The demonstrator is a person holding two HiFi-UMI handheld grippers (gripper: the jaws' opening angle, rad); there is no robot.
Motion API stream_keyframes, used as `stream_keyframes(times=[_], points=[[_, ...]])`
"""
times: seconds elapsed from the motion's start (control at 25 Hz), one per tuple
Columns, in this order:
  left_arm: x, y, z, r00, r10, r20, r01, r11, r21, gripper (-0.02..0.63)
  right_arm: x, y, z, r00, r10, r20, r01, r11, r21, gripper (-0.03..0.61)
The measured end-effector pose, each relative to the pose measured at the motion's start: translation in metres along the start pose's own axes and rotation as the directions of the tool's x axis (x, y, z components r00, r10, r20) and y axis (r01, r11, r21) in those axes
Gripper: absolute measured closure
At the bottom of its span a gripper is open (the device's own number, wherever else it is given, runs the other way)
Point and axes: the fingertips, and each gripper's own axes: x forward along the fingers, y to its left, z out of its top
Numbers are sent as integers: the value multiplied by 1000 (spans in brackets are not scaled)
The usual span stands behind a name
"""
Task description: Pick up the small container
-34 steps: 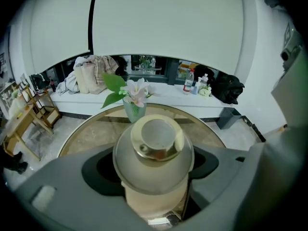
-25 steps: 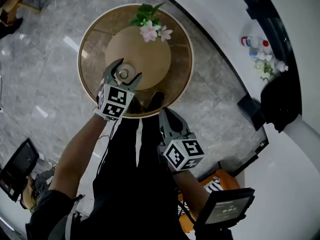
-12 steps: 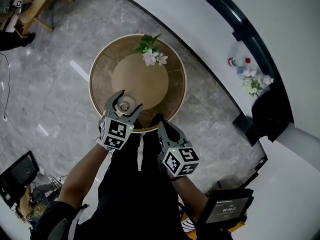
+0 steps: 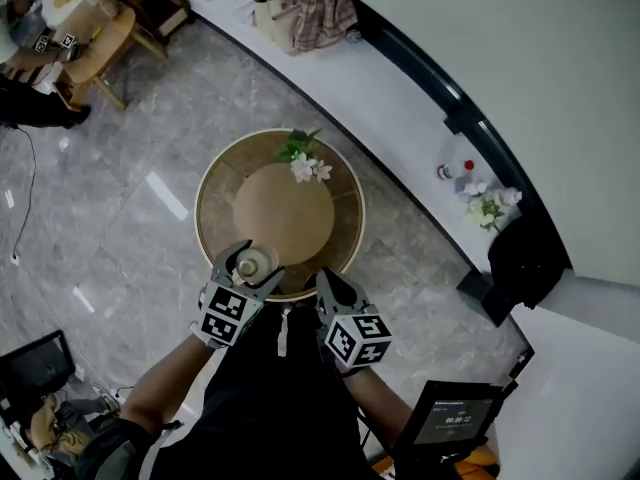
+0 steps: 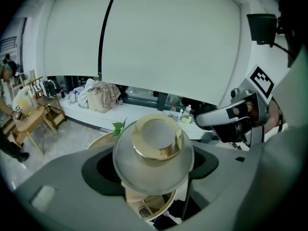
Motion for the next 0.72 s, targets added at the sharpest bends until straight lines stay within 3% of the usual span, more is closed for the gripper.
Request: stream_keyframes(times=[0.24, 0.72], points=[[-47, -8, 10, 998, 21, 55, -22, 999, 25, 272, -15, 26, 13, 1000, 16, 20, -16, 999, -30, 573], [-111, -22, 6, 998, 29, 61, -30, 999, 12, 272, -38, 72, 15, 998, 50, 39, -46, 994, -101, 573]])
